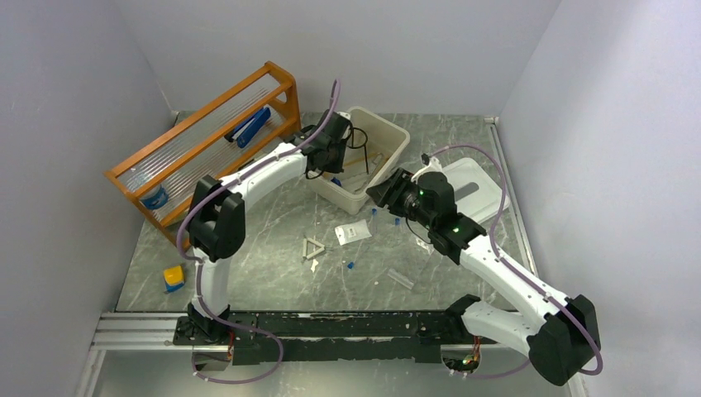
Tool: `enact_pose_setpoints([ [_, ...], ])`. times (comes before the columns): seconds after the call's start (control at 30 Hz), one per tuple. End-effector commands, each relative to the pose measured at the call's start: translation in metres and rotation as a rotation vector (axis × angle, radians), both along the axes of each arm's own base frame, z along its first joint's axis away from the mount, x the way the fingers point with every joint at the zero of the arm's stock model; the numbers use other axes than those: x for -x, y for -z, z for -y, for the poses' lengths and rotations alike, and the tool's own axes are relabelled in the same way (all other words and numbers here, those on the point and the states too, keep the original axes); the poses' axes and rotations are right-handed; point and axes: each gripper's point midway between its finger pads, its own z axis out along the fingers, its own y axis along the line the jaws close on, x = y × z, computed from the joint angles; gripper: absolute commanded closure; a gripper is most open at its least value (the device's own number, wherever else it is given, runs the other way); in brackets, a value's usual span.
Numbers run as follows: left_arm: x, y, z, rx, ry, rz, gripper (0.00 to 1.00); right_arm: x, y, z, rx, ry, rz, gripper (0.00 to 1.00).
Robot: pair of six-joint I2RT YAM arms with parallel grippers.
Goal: Organize the chemistry lab equipment
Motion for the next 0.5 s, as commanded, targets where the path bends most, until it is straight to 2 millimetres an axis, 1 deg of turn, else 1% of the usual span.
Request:
enact_pose_setpoints([
  [0.0, -0.015, -0.007, -0.007, 0.006, -0.060, 0.023, 0.94, -0.002, -0.011, -0.003, -0.036, 0.001, 0.016, 0.44],
  [0.17, -0.015, 0.005, -0.019, -0.004, -0.094, 0.005, 0.86, -0.001, -0.008, 0.000, -0.031, 0.011, 0.005, 0.44],
  [0.27, -0.018, 0.010, -0.020, -0.013, -0.089, 0.002, 0.82, -0.001, -0.008, 0.000, -0.028, 0.013, 0.001, 0.44],
  [0.47, -0.024, 0.017, -0.022, -0.041, -0.084, -0.008, 0.82, 0.001, -0.001, 0.005, -0.013, 0.035, -0.020, 0.44],
])
